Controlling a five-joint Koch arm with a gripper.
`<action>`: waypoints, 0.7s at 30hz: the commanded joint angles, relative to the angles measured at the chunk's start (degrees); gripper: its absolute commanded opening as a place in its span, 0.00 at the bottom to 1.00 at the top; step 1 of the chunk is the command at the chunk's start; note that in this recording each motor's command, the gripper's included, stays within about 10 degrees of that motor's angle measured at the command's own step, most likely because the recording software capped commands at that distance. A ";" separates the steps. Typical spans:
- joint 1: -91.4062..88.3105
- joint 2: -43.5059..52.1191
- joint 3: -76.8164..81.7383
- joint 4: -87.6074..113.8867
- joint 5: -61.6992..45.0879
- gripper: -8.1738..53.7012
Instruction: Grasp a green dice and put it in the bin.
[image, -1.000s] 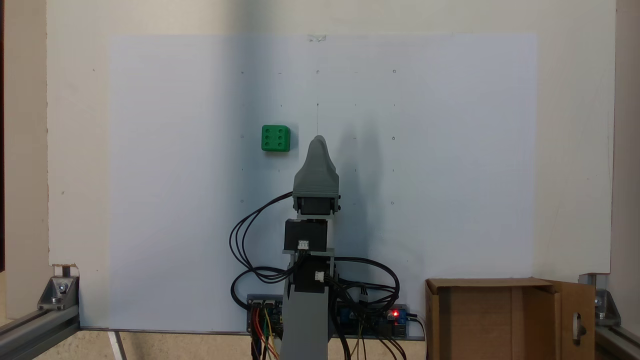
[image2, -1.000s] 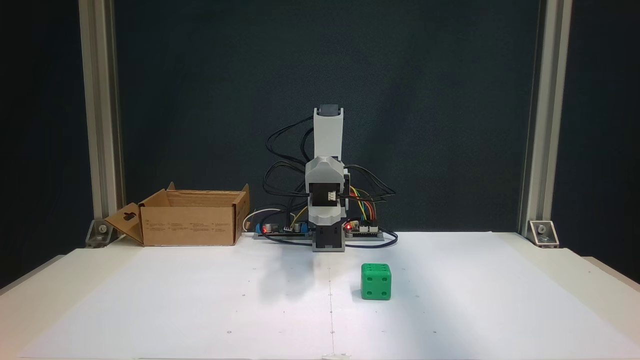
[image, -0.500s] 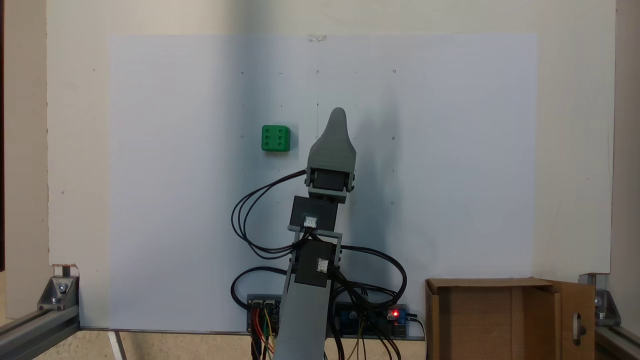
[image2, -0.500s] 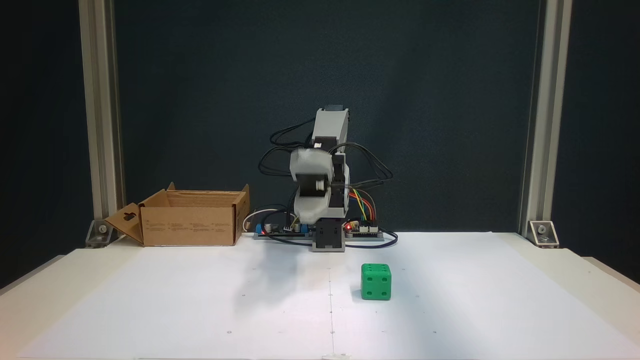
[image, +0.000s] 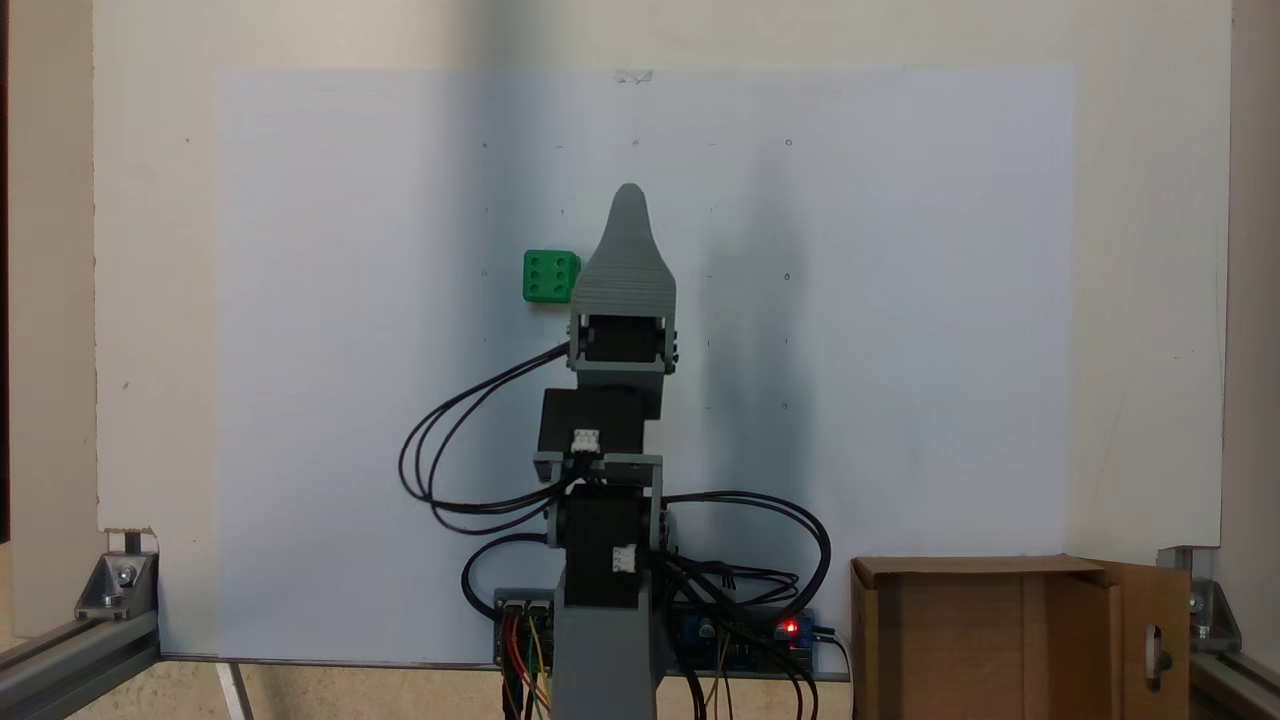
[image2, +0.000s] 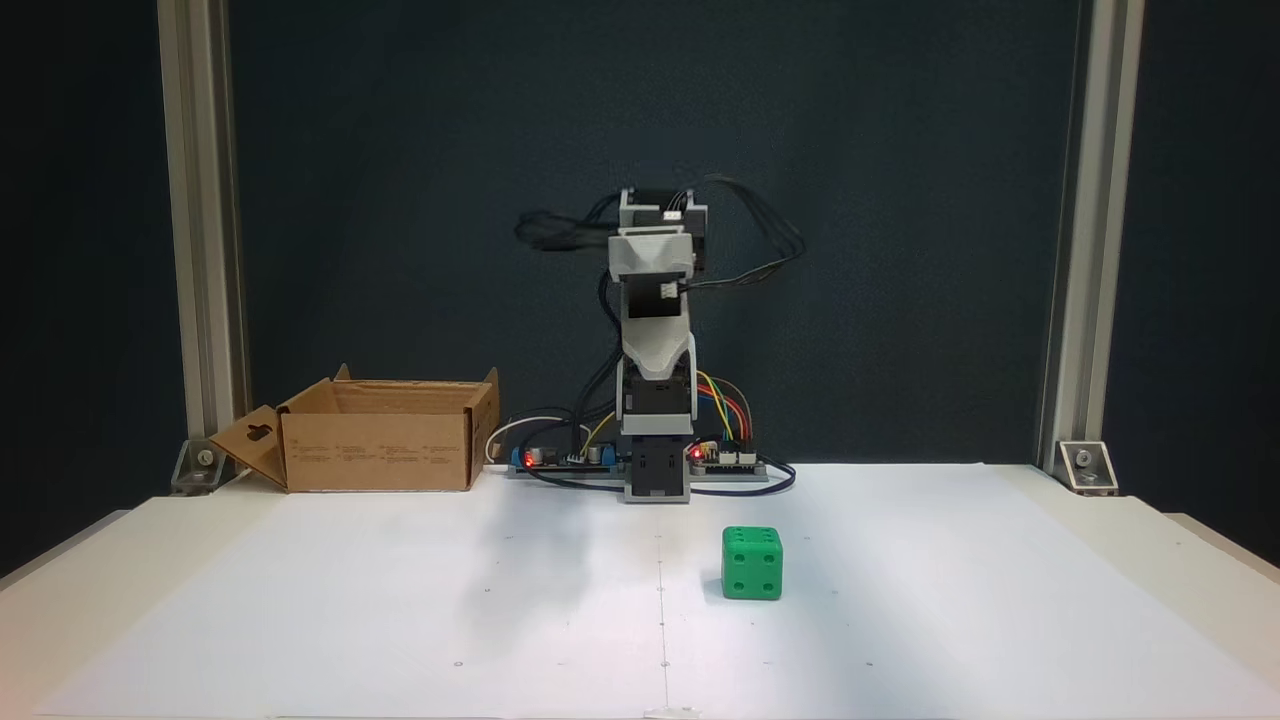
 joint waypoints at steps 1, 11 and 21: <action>-2.37 5.19 -4.13 9.47 8.79 0.81; -10.11 5.19 -8.09 41.55 15.29 0.81; -13.18 0.44 -16.44 56.25 20.04 0.81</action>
